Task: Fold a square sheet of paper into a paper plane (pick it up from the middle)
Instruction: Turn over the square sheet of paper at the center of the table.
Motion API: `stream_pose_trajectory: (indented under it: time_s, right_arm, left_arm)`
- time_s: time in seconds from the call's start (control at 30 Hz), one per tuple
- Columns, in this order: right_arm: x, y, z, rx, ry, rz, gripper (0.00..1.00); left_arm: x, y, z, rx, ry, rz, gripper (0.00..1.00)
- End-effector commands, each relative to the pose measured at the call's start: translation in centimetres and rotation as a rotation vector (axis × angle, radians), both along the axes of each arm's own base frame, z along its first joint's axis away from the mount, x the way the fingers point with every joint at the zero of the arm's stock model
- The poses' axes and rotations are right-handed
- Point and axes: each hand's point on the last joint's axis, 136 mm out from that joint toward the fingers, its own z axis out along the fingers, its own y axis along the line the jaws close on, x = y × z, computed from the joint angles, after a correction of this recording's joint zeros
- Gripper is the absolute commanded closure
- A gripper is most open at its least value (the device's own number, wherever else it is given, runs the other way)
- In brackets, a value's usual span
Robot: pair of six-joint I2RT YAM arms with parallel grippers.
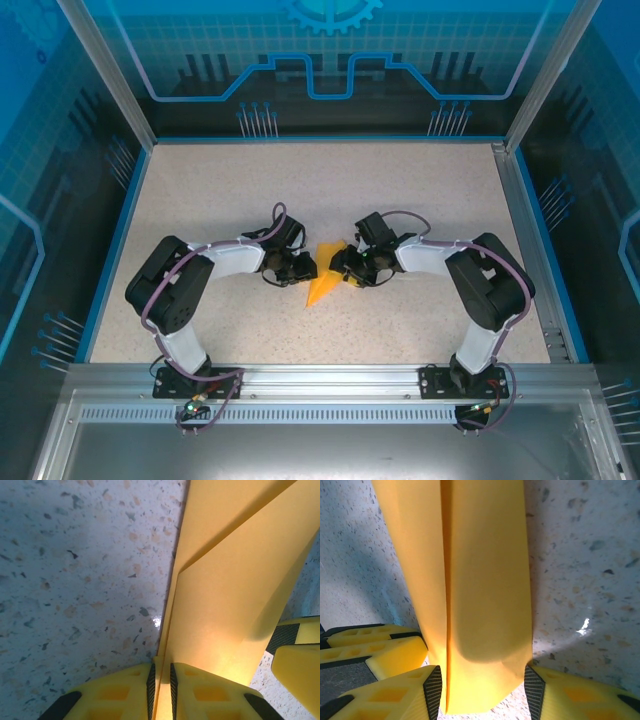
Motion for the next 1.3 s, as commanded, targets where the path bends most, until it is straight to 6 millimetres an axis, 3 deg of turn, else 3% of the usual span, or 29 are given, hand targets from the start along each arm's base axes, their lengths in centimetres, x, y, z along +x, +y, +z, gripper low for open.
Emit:
stream_pose_trajectory:
  time_s: [0.0,0.2,0.57,0.9,1.13,1.27]
  right_arm:
    - [0.1,1.2,-0.2,0.043,0.003,0.007,0.50]
    - [1.5,2.9,1.9,0.147,-0.086,0.025,0.47]
    - [2.6,4.0,1.1,0.135,-0.124,0.062,0.43]
    - [4.2,4.7,3.5,0.214,-0.282,0.060,0.40]
    - [2.4,3.0,0.7,0.102,-0.223,0.008,0.45]
    - [2.0,3.9,0.5,0.132,-0.207,0.039,0.54]
  left_arm:
    - [-0.3,-1.1,-0.6,-0.030,0.022,-0.027,0.81]
    - [-0.3,-1.0,-0.4,-0.033,0.015,-0.021,0.81]
    - [-0.3,-1.0,0.1,-0.054,0.007,0.008,0.81]
    - [0.0,-0.3,0.2,-0.145,0.031,0.108,0.80]
    - [-0.1,-0.2,0.0,-0.175,0.038,0.136,0.80]
    - [-0.1,-0.2,0.1,-0.182,0.037,0.135,0.80]
